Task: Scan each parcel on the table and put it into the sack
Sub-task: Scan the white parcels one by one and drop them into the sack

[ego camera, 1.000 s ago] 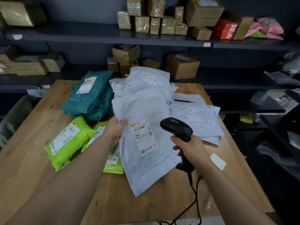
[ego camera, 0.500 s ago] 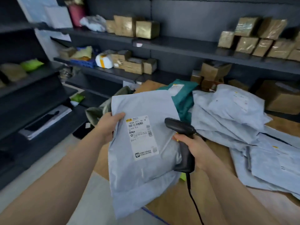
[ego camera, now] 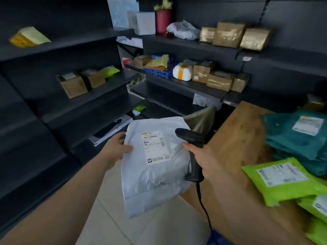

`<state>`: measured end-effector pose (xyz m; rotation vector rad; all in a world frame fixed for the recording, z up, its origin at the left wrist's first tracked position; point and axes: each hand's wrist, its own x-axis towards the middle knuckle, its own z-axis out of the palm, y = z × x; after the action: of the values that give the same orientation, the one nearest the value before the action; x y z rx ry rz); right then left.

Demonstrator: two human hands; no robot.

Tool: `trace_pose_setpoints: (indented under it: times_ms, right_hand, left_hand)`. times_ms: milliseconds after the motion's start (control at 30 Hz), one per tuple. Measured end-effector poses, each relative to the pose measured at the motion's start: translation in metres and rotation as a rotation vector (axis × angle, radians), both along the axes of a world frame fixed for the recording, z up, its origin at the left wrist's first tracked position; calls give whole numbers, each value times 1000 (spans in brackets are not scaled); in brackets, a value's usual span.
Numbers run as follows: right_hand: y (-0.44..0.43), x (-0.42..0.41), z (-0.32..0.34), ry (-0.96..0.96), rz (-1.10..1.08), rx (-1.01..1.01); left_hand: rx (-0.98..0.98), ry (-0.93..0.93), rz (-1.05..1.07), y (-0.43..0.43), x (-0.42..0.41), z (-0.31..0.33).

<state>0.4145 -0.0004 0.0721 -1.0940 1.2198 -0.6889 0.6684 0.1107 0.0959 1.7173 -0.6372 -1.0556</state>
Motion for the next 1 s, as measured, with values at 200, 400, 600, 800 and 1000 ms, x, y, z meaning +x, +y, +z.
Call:
trace_pose_setpoints:
  times_ms: [200, 400, 600, 800, 1000]
  right_hand:
    - [-52, 91, -20, 0, -43, 30]
    - [-140, 150, -61, 27, -160, 101]
    - [-222, 185, -89, 86, -306, 184]
    - [-290, 193, -123, 129, -486, 279]
    - [-347, 196, -170, 211, -660, 370]
  left_hand:
    - [-2, -24, 32, -69, 89, -24]
    - [21, -96, -68, -188, 151, -61]
    - [160, -56, -192, -300, 195, -102]
    - [235, -11, -347, -415, 204, -150]
    - [344, -31, -642, -521, 197, -213]
